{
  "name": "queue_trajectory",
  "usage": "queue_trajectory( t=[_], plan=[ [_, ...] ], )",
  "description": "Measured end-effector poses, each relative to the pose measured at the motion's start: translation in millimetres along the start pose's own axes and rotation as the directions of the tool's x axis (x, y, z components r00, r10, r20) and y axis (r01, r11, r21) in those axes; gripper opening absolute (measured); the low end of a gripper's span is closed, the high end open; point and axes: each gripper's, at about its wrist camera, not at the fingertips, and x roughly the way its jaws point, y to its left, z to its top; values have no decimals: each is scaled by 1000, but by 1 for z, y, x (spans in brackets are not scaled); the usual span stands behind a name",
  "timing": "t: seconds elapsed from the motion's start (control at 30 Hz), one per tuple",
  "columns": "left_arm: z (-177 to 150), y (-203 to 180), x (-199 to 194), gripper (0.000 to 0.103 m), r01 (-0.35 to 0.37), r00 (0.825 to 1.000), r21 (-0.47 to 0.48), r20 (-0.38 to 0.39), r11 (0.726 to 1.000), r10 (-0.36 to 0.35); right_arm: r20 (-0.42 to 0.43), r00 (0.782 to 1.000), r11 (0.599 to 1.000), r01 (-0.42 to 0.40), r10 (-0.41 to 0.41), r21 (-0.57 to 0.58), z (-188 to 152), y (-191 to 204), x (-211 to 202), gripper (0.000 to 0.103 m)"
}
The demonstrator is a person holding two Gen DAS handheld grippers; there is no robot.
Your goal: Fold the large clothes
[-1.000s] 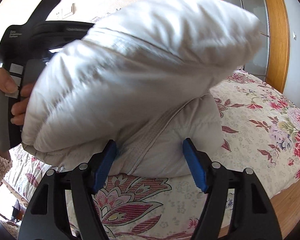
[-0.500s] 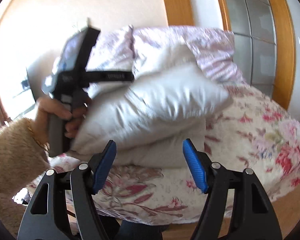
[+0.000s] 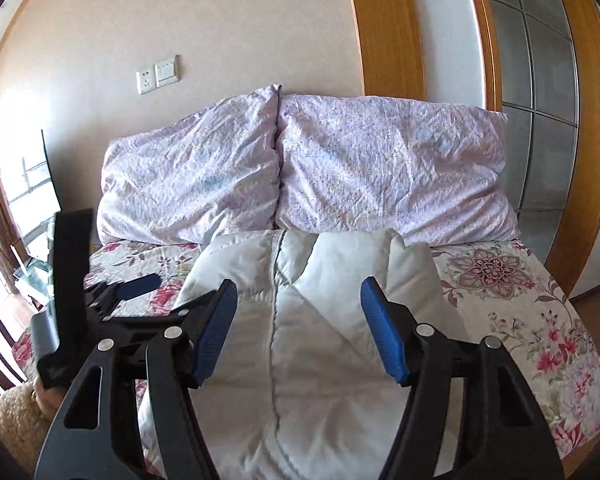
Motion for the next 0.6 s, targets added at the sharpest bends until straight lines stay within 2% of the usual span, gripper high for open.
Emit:
queue_trajectory(
  t=[0.03,0.13,0.27,0.47,0.6],
  plan=[
    [0,-1,1,98,-4,1000,4,-1,1000,4,-14,1000,1000,4,-3,14,6,-4,9,58],
    [0,-3,7,98,-25,1000,19,-6,1000,25,-49,998,999,33,-31,41,18,-18,32,55],
    [-3,-5,18,98,-26,999,21,-32,999,27,-95,991,993,99,-93,64,13,-41,55,50],
    [-6,-3,31,101,8,999,-8,-52,1000,-8,-161,983,987,111,-91,119,-10,-70,81,42],
    [-8,-5,37,101,16,998,-13,-58,1000,-17,-154,985,985,98,-75,144,-22,-79,92,42]
  ],
)
